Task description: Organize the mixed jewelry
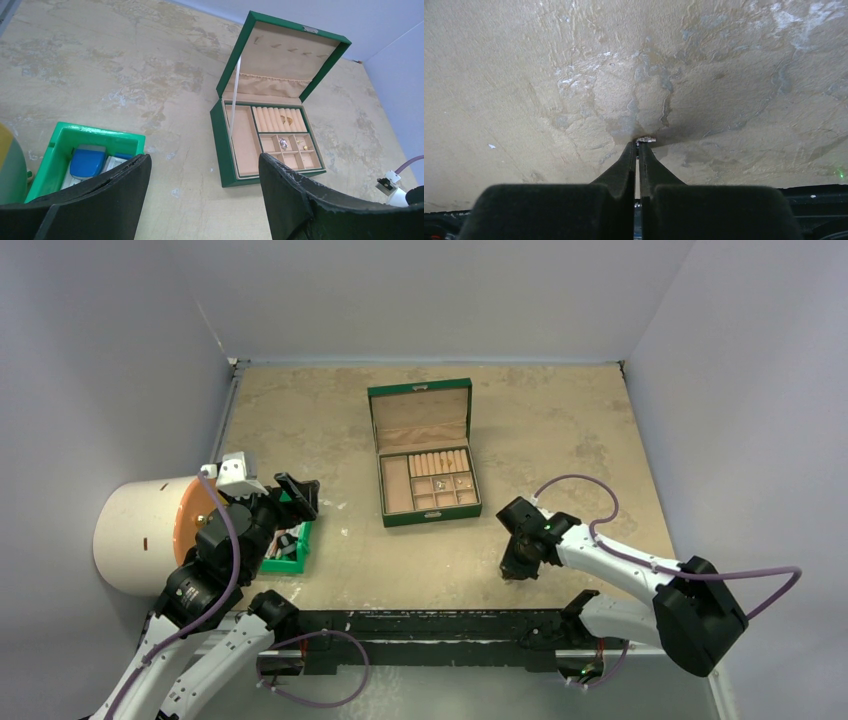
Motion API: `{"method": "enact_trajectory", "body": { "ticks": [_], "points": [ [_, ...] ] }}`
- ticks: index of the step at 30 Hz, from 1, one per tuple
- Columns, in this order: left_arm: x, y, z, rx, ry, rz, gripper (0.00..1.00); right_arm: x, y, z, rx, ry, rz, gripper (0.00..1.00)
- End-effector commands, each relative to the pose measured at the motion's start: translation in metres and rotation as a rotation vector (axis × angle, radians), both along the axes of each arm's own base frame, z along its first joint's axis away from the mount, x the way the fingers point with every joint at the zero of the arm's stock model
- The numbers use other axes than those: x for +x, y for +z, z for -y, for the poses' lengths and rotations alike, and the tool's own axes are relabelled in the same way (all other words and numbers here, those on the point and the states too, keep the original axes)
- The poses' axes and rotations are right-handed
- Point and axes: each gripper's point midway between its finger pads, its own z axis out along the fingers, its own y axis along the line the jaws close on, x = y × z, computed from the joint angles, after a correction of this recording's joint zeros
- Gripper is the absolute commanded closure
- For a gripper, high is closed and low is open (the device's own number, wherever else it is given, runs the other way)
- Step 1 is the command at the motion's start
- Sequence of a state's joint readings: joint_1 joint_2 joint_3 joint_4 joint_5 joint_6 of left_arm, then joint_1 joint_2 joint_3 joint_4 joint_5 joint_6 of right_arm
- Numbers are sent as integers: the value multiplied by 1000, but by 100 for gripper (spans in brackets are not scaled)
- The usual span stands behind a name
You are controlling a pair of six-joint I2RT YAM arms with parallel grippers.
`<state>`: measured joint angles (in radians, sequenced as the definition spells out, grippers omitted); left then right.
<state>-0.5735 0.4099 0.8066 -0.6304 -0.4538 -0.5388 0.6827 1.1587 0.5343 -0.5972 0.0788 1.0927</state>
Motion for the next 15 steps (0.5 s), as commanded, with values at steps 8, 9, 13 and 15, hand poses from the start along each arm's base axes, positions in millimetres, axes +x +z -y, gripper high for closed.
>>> {"method": "enact_trajectory", "body": {
  "ticks": [8,9,13,15],
  "points": [
    [2,8,-2,-22,19,24,21,17,15,-9,9,-2,57,100],
    [2,7,-2,-22,19,24,21,21,19,-10,8,-1,74,100],
    [3,7,-2,-21,20,24,21,40,43,-12,-9,6,148,100],
    [2,8,-2,-22,20,24,21,49,56,-13,-15,14,186,100]
  ]
}}
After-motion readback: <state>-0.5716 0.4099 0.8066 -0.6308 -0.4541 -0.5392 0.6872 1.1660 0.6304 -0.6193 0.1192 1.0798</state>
